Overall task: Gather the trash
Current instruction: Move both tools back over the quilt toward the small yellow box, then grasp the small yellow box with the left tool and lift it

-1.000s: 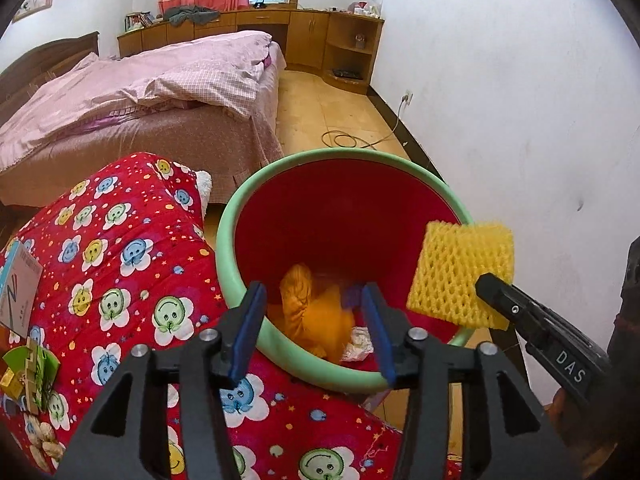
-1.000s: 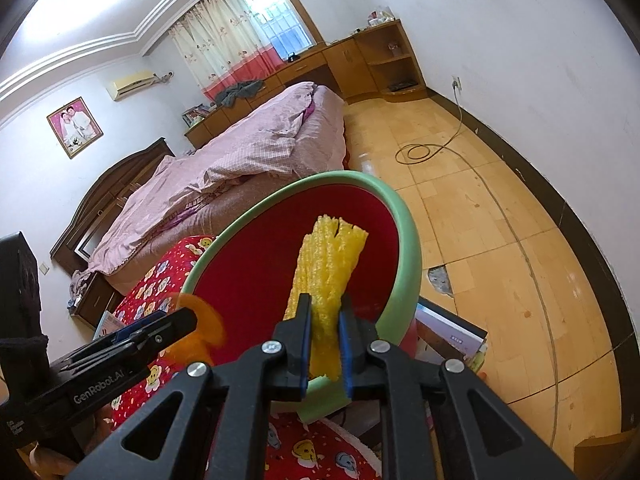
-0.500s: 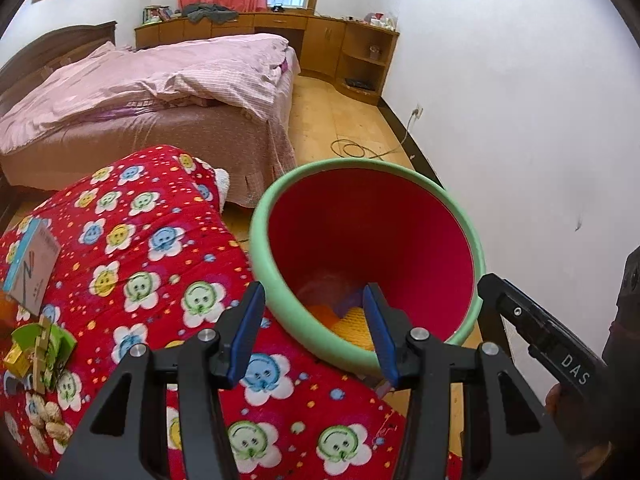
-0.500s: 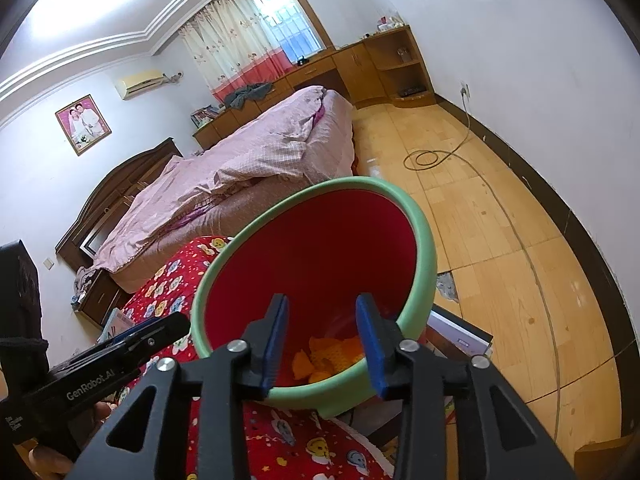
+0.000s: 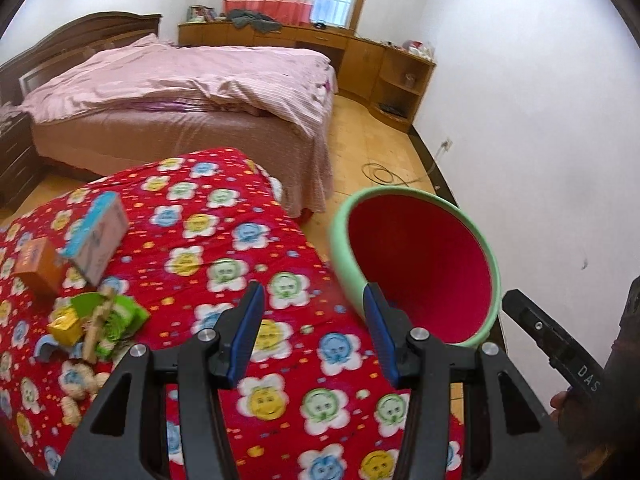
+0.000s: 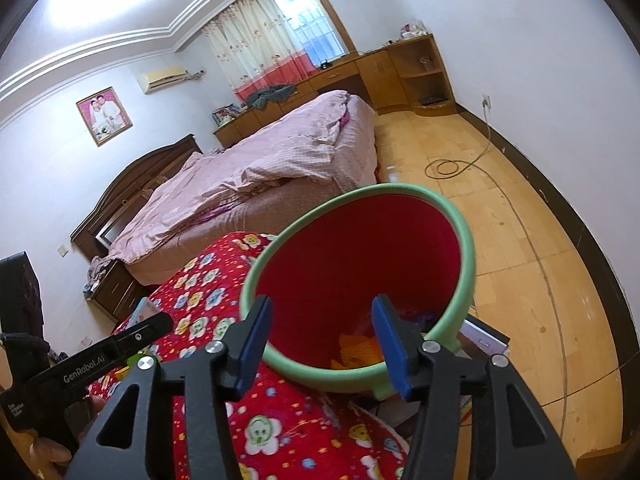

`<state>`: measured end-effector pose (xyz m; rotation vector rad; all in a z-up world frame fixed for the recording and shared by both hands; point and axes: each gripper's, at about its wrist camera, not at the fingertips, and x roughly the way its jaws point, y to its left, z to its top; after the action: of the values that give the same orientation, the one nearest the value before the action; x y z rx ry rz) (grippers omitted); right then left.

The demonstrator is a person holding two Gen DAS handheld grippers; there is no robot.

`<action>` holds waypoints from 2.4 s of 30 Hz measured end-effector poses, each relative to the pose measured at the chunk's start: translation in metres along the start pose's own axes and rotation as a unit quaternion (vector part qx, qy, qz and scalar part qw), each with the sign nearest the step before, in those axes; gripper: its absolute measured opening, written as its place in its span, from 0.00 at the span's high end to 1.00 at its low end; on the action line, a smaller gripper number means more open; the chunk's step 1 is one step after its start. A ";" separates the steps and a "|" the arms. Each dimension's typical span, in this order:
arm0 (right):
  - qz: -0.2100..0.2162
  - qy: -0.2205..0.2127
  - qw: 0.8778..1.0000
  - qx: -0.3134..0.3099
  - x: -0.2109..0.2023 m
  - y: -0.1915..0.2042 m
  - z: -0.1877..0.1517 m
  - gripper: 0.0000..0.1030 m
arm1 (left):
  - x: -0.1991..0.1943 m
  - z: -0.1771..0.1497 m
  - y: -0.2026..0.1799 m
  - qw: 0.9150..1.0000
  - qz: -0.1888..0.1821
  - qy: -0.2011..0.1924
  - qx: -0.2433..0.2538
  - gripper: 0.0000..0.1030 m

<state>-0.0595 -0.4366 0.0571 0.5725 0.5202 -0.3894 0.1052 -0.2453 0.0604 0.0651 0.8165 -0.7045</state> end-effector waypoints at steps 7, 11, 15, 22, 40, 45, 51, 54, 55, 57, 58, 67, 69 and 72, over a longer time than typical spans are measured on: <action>0.014 0.007 1.000 -0.021 -0.001 0.027 -0.006 0.45 | -0.020 -0.005 0.036 0.999 0.023 -0.014 -0.027 0.50; 0.021 0.014 0.999 -0.031 0.001 0.042 -0.010 0.43 | -0.032 -0.009 0.059 0.998 0.042 -0.020 -0.041 0.50; 0.027 0.023 0.999 -0.039 0.005 0.054 -0.014 0.42 | -0.041 -0.013 0.082 0.996 0.060 -0.026 -0.055 0.50; 0.033 0.038 0.998 -0.049 0.016 0.071 -0.020 0.40 | -0.050 -0.020 0.124 0.992 0.092 -0.032 -0.083 0.50; 0.028 0.089 0.993 -0.071 0.055 0.099 -0.042 0.38 | -0.019 -0.034 0.182 0.987 0.127 0.011 -0.099 0.50; 0.025 0.099 0.992 -0.073 0.063 0.099 -0.045 0.38 | -0.007 -0.035 0.188 0.987 0.125 0.022 -0.098 0.50; 0.024 0.109 0.991 -0.074 0.070 0.099 -0.048 0.38 | 0.001 -0.036 0.188 0.988 0.123 0.027 -0.086 0.53; 0.025 0.112 0.991 -0.074 0.072 0.100 -0.049 0.38 | 0.004 -0.036 0.189 0.989 0.115 0.029 -0.088 0.70; 0.025 0.113 0.991 -0.074 0.073 0.100 -0.049 0.38 | 0.004 -0.037 0.190 0.989 0.110 0.030 -0.091 0.72; 0.026 0.114 0.990 -0.074 0.073 0.100 -0.049 0.38 | 0.003 -0.037 0.191 0.989 0.107 0.029 -0.095 0.72; 0.026 0.114 0.990 -0.074 0.074 0.101 -0.049 0.38 | 0.002 -0.037 0.191 0.989 0.107 0.028 -0.095 0.72; 0.038 0.109 0.989 -0.088 0.070 0.116 -0.047 0.38 | -0.029 -0.037 0.194 0.988 0.114 -0.005 -0.107 0.73; 0.044 0.109 0.989 -0.095 0.069 0.124 -0.047 0.38 | -0.038 -0.038 0.198 0.986 0.119 -0.013 -0.115 0.73; 0.052 0.109 0.987 -0.107 0.070 0.135 -0.049 0.38 | -0.052 -0.043 0.206 0.983 0.128 -0.023 -0.132 0.73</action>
<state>0.0447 -0.3172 0.0379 0.4342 0.7297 -0.1679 0.1767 -0.0438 0.0236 -0.0845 0.8330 -0.3505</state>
